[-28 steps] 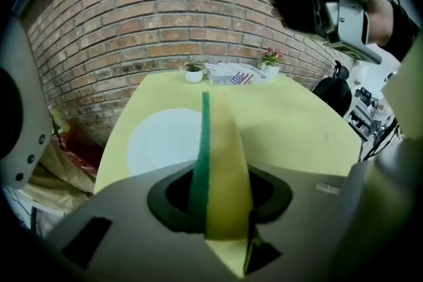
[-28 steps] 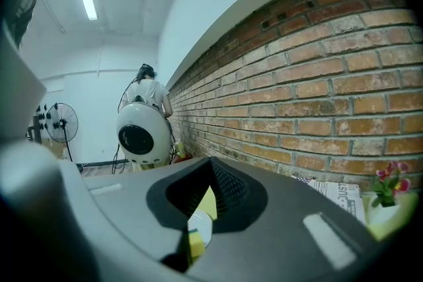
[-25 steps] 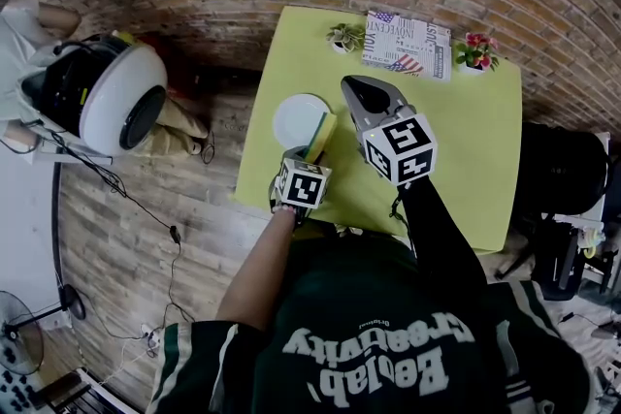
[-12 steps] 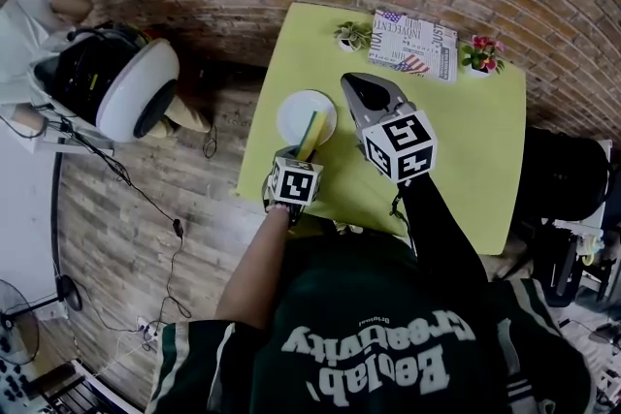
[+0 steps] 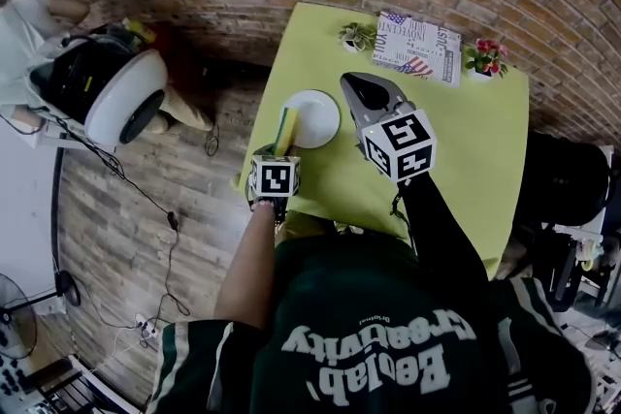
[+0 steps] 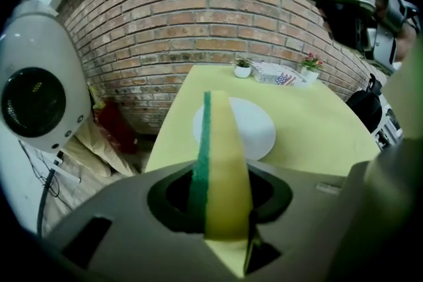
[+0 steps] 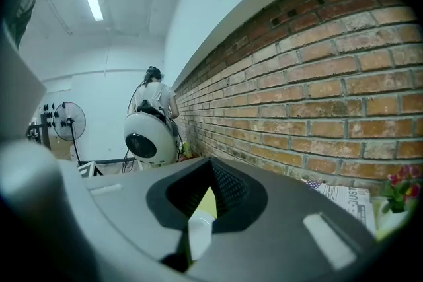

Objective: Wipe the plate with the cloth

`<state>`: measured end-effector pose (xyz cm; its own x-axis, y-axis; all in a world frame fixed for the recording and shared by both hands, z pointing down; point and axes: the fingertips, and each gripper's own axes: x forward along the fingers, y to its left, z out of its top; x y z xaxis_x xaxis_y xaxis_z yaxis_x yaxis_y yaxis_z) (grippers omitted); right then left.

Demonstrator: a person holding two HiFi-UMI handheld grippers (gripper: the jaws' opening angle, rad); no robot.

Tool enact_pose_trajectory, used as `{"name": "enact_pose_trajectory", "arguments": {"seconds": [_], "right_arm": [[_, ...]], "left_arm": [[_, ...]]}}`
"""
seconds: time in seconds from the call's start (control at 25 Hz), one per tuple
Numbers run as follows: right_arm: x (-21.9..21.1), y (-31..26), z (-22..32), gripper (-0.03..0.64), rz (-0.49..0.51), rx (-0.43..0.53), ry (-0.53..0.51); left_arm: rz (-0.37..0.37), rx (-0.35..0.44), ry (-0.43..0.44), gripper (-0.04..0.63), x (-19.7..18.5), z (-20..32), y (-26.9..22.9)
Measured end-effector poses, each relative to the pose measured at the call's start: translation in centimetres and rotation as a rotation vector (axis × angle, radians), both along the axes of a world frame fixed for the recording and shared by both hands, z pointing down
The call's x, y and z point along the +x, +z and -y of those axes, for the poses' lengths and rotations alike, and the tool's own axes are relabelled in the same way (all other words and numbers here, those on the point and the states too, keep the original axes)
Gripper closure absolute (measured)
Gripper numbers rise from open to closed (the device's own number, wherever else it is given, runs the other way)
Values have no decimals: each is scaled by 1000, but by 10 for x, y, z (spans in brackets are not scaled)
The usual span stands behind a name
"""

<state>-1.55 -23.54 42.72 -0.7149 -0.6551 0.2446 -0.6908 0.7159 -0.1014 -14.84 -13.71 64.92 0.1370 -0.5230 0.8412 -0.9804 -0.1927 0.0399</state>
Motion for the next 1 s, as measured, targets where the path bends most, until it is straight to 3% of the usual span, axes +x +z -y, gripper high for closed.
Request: {"name": "enact_pose_trajectory", "arguments": {"seconds": [0.4, 0.68, 1.0], "right_arm": [[-3, 1, 0, 604, 4, 0, -10], [-2, 2, -2, 604, 2, -2, -6], [-1, 5, -8, 604, -2, -8, 2]], "left_arm": [[38, 7, -48, 463, -17, -2, 0], [21, 24, 0, 463, -2, -2, -5], [-8, 45, 115, 463, 48, -4, -16]]}}
